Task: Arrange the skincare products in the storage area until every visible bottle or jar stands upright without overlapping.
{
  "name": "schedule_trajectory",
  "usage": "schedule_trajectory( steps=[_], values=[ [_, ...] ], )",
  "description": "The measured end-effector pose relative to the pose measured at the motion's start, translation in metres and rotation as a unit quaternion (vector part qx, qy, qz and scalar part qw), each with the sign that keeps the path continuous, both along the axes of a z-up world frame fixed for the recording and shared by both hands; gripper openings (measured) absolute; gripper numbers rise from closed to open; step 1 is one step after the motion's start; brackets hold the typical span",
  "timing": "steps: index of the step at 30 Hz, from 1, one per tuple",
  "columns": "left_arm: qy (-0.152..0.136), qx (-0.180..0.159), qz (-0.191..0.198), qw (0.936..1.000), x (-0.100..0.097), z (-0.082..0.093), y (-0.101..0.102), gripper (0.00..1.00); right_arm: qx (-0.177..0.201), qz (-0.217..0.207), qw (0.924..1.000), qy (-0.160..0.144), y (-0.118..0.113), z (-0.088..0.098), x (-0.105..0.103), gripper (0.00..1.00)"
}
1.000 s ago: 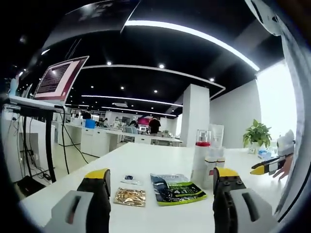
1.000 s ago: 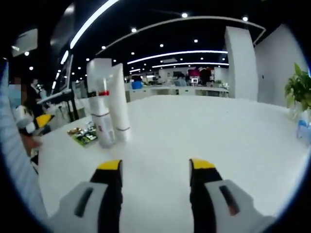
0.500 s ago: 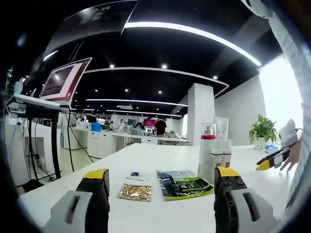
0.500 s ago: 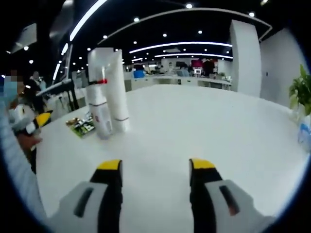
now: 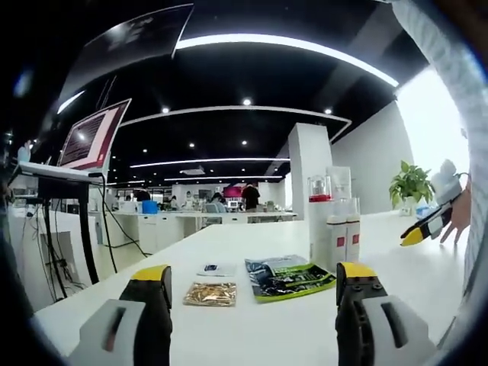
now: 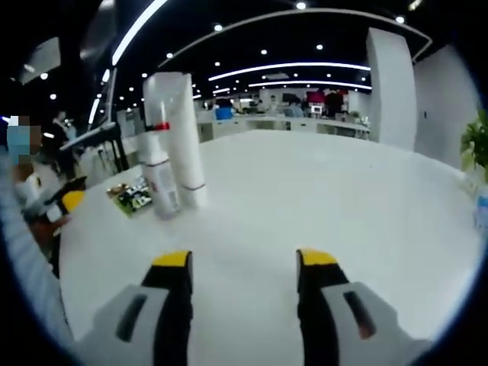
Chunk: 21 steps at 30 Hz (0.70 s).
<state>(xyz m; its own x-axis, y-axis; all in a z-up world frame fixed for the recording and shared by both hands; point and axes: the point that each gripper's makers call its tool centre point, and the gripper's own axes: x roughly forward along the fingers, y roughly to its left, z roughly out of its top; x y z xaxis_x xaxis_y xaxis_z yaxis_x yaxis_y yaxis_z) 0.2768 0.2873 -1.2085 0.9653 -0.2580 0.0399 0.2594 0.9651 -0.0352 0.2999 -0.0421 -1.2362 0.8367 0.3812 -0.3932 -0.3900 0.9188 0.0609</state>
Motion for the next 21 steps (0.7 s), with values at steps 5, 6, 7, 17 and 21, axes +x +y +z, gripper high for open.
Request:
schedule_trajectory(
  steps=[5,6,7,17,21],
  values=[
    [0.011,0.01,0.004,0.9999,0.003,-0.005,0.001,0.92,0.014,0.027,0.9995,-0.01,0.008,0.006,-0.006,0.52],
    [0.012,0.012,0.004,0.9998,0.003,-0.005,0.001,0.91,0.018,0.027,0.9994,-0.016,0.007,0.009,-0.006,0.52],
    [0.013,0.013,0.004,0.9998,0.003,-0.005,0.001,0.91,0.022,0.027,0.9992,-0.021,0.007,0.011,-0.006,0.52],
    [0.047,0.013,-0.003,0.9988,0.005,-0.012,-0.001,0.9,0.064,-0.032,0.9946,-0.076,-0.023,0.021,-0.009,0.51],
    [0.056,0.019,-0.008,0.9982,0.005,-0.014,-0.002,0.9,0.035,-0.02,0.9958,-0.082,-0.023,0.017,-0.015,0.49]
  ],
)
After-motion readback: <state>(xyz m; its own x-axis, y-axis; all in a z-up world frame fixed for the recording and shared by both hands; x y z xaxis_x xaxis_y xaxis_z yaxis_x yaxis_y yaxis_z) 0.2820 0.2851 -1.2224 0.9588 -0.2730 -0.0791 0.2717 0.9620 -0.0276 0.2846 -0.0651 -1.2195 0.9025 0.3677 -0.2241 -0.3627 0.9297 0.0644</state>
